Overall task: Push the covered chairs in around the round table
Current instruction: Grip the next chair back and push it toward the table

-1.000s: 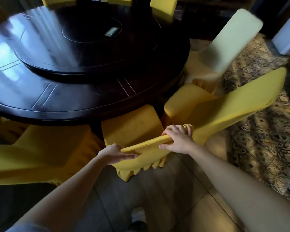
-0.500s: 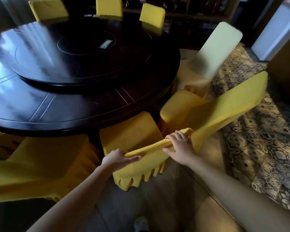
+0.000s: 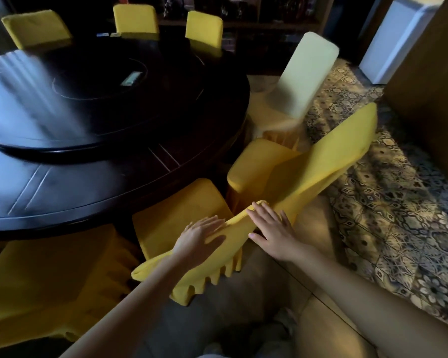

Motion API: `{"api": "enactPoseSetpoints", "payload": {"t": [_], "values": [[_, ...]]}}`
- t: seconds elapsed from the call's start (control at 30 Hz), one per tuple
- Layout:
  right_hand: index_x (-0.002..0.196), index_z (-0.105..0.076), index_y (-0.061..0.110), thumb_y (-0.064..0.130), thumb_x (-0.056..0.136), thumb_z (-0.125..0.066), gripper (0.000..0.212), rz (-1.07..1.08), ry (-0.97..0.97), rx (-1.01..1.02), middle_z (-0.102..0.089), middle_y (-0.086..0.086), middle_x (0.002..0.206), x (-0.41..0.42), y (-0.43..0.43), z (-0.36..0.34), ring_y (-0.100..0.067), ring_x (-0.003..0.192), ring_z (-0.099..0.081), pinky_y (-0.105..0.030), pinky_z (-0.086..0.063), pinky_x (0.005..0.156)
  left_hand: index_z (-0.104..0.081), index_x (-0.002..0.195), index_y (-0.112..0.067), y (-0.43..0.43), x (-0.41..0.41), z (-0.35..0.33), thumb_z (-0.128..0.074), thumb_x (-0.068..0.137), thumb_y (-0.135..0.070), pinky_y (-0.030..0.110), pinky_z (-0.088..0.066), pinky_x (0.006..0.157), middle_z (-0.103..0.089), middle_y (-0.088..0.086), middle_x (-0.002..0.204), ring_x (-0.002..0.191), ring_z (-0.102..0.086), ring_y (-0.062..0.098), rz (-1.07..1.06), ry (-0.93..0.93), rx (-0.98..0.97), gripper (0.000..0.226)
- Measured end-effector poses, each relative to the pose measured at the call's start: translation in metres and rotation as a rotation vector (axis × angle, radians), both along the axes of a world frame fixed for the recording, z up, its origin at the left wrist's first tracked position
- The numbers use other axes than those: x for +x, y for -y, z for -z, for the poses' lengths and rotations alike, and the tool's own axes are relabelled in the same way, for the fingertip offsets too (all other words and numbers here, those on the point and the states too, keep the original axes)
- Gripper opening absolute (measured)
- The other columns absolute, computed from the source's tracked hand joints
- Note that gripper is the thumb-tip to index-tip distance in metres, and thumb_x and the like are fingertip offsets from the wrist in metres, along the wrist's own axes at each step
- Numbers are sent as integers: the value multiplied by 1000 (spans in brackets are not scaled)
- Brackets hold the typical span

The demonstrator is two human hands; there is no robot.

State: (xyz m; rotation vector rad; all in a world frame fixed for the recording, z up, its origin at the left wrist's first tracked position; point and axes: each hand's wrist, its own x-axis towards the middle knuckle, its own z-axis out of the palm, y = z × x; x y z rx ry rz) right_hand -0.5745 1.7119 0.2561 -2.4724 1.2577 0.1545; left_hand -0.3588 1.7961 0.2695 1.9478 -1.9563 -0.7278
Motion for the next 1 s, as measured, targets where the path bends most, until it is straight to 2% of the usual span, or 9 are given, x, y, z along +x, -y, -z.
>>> {"api": "enactPoseSetpoints", "payload": {"t": [0.07,0.1,0.23,0.47,0.57,0.63,0.77,1.0], "values": [[150,0,30,49,97,-30,63,26,-10,6,12,7,159,-19,9,-7,-14,145,16,-49,6,117,-25,146,-36,15,-20,-3,-44,95,-45,46,-8,120,-19,-10,157,146,-10,14,48,40,5,55],[151,0,30,49,97,-30,64,57,1,6,13,7,159,-28,16,-10,-14,145,16,-50,6,117,-18,147,-36,26,-29,-4,-41,95,-47,45,-2,119,-12,-10,158,147,-2,14,63,59,3,58],[150,-2,31,51,97,-31,64,184,38,-13,10,8,159,-75,36,-17,-14,145,15,-50,4,117,-1,149,-33,71,-81,-7,-37,95,-50,42,8,117,6,-8,159,145,13,14,132,112,0,67],[151,-3,29,55,94,-33,70,347,17,-16,9,6,159,-187,73,-14,-15,145,14,-52,-4,117,6,148,-33,148,-199,-15,-35,95,-52,42,13,118,14,-12,155,144,19,14,325,97,3,70],[151,-2,29,64,90,-25,74,389,16,-24,10,6,159,-229,91,-16,-15,145,14,-50,0,118,10,147,-35,177,-240,-13,-32,94,-56,38,18,112,18,-12,154,143,21,15,370,144,1,71],[151,-1,29,70,86,-19,79,420,46,-35,11,7,159,-252,104,-21,-15,145,15,-51,-2,117,9,148,-34,195,-262,-14,-30,93,-58,40,17,113,16,-9,157,143,22,15,387,166,2,72],[151,1,29,57,94,-31,71,479,83,-47,15,10,158,-290,125,-31,-12,144,19,-51,-2,117,8,149,-31,230,-297,-24,-29,93,-59,43,13,116,16,-7,158,143,22,15,391,182,-23,73],[151,3,27,56,94,-32,73,538,52,-72,18,10,157,-345,146,-29,-9,140,24,-52,1,117,8,149,-31,268,-353,-37,-28,93,-58,44,13,116,17,-7,157,138,27,12,460,167,-87,72]]}}
